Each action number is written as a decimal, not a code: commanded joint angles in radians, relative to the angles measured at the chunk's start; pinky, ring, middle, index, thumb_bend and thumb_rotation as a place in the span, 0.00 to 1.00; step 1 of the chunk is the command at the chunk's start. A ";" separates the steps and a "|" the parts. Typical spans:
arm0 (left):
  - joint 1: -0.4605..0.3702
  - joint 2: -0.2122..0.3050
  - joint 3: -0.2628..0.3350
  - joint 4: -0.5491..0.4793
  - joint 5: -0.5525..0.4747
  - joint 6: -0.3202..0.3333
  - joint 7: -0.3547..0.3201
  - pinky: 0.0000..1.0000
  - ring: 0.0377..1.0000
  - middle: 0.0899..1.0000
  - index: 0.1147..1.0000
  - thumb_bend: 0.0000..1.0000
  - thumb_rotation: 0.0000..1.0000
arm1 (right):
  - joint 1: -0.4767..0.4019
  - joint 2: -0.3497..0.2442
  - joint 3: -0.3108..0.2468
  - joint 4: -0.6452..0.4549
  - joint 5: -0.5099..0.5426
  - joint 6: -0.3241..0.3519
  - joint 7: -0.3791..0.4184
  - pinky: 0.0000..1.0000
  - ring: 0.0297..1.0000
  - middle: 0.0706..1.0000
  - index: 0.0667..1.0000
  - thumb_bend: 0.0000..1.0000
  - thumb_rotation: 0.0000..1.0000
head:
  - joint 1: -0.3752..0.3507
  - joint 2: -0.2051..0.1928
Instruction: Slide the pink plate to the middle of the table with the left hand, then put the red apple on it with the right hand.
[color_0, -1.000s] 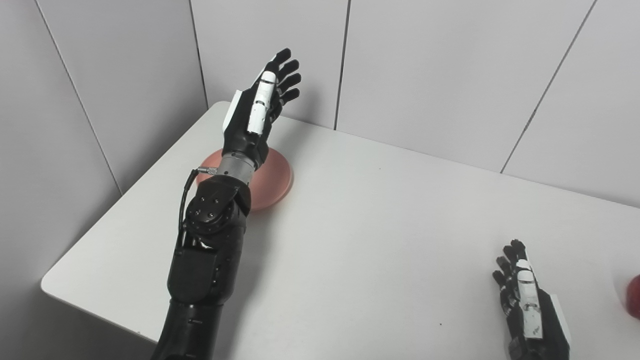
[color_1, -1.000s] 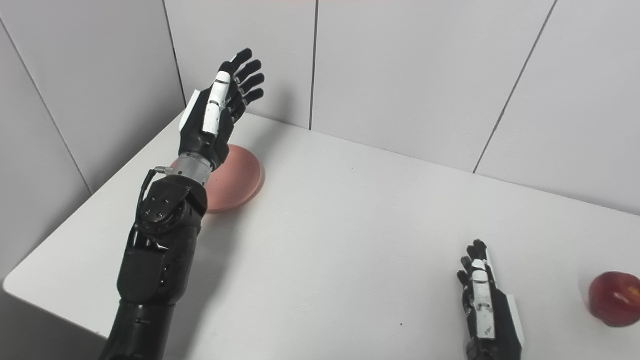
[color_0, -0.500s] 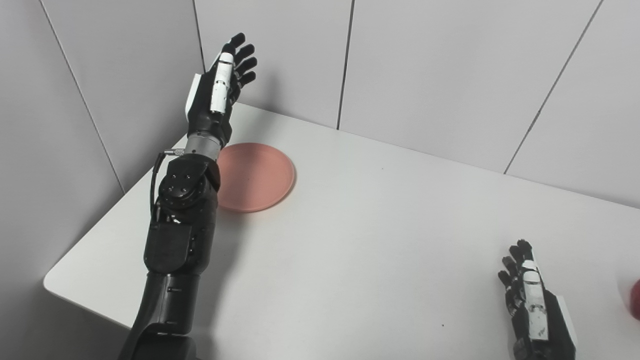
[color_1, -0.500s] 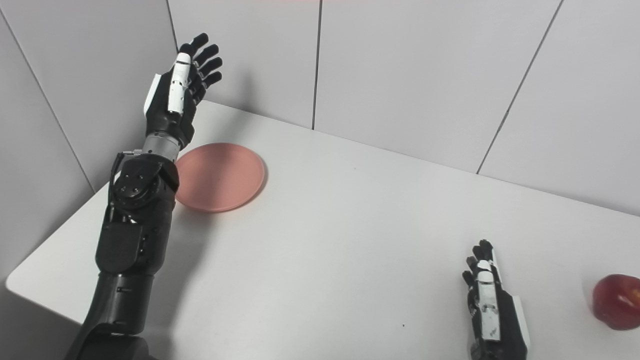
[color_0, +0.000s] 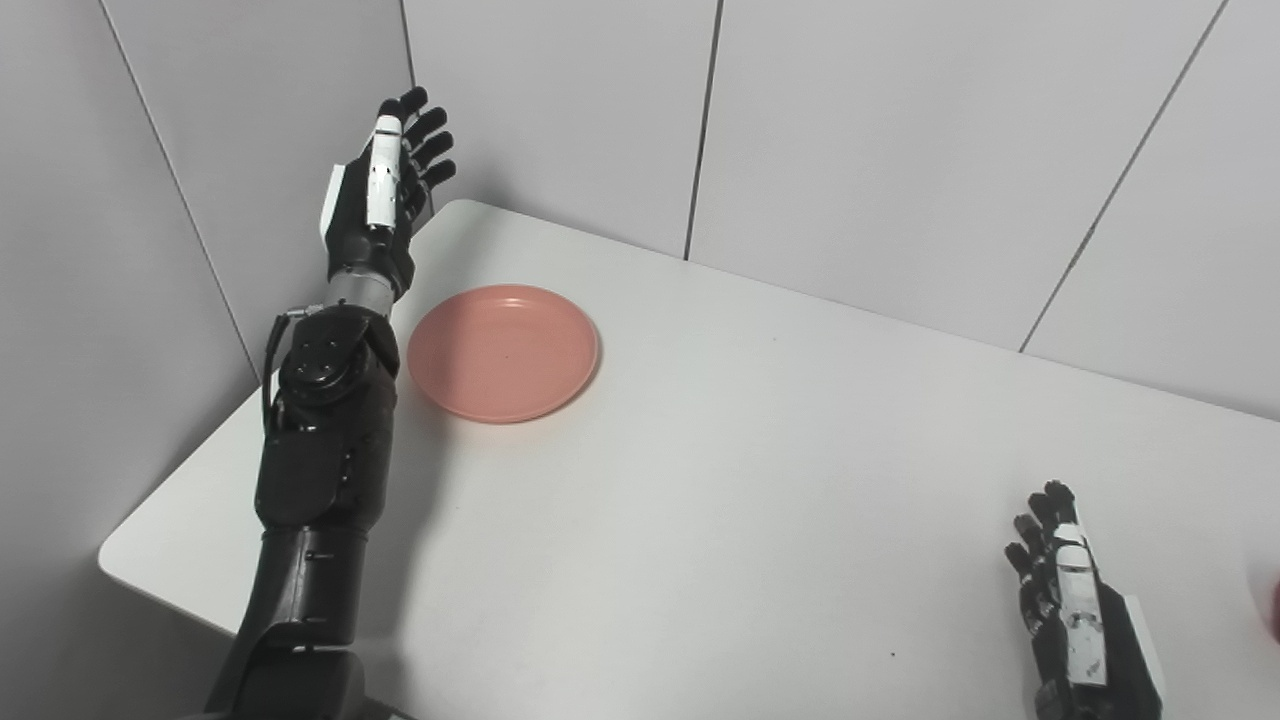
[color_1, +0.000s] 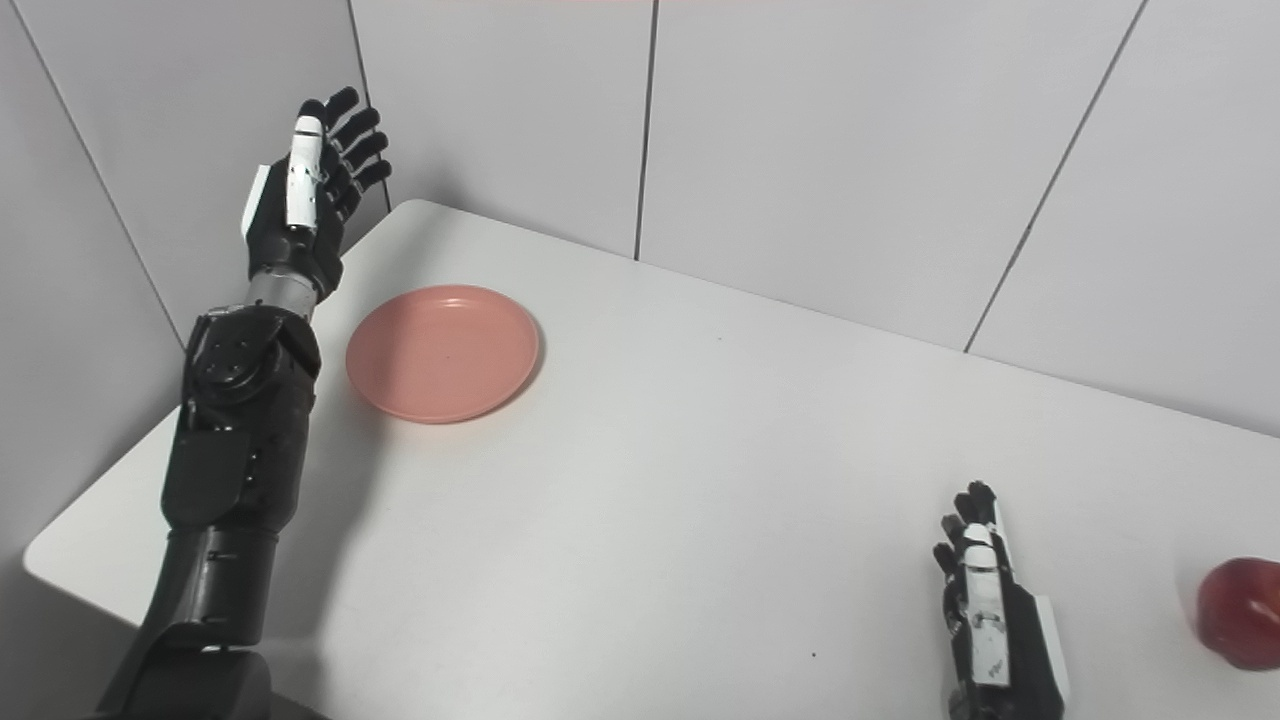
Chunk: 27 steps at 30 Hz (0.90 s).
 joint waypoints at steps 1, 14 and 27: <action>-0.035 0.044 0.011 0.002 -0.002 -0.054 0.005 0.86 0.86 0.85 0.84 0.35 1.00 | -0.020 -0.001 -0.005 -0.042 0.009 -0.023 0.000 1.00 1.00 1.00 1.00 0.09 1.00 | -0.001 0.001; -0.017 0.067 0.037 0.121 -0.028 -0.073 0.002 0.85 0.85 0.85 0.83 0.36 1.00 | -0.023 -0.013 -0.010 -0.037 0.018 -0.031 0.010 1.00 1.00 1.00 1.00 0.08 1.00 | 0.017 -0.001; 0.001 0.079 0.038 0.214 -0.045 -0.132 -0.004 0.85 0.86 0.86 0.83 0.34 1.00 | -0.022 -0.011 -0.020 -0.056 0.037 -0.009 0.004 1.00 1.00 1.00 1.00 0.05 1.00 | 0.028 0.001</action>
